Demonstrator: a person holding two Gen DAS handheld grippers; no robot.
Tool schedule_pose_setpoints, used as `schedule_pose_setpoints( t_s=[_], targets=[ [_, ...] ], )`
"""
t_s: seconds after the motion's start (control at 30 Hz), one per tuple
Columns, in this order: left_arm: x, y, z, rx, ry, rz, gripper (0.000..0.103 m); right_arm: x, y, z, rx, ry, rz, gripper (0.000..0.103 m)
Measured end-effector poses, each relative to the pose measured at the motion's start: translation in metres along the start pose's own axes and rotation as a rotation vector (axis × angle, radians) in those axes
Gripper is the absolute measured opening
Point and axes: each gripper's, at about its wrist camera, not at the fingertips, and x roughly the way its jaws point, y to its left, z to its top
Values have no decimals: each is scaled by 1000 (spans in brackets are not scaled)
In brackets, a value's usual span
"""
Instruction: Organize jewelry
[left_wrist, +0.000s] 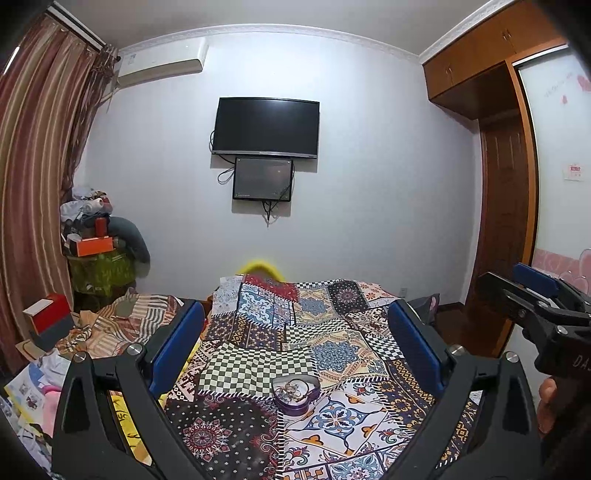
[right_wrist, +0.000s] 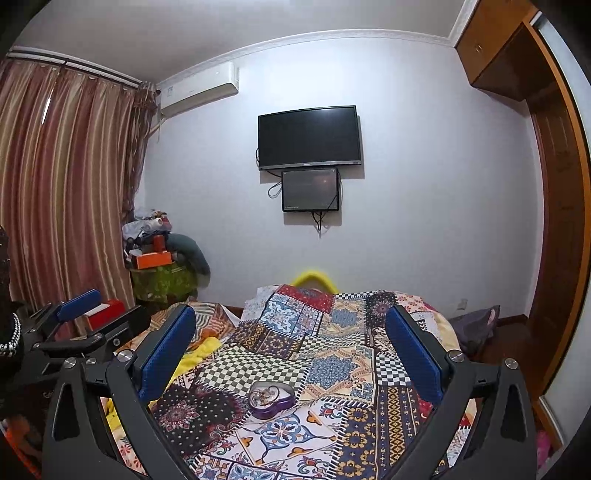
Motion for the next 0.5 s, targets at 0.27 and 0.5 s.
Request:
schedule_pose_setpoints(
  t_s=[0.27,0.5],
  targets=[
    [1,0,-1,-2,12,-30,100,0,-1,0,0,8,-1,102],
    [3,-3,-2,17,17,-41,100,0,-1,1,0,9,1,102]
  ],
)
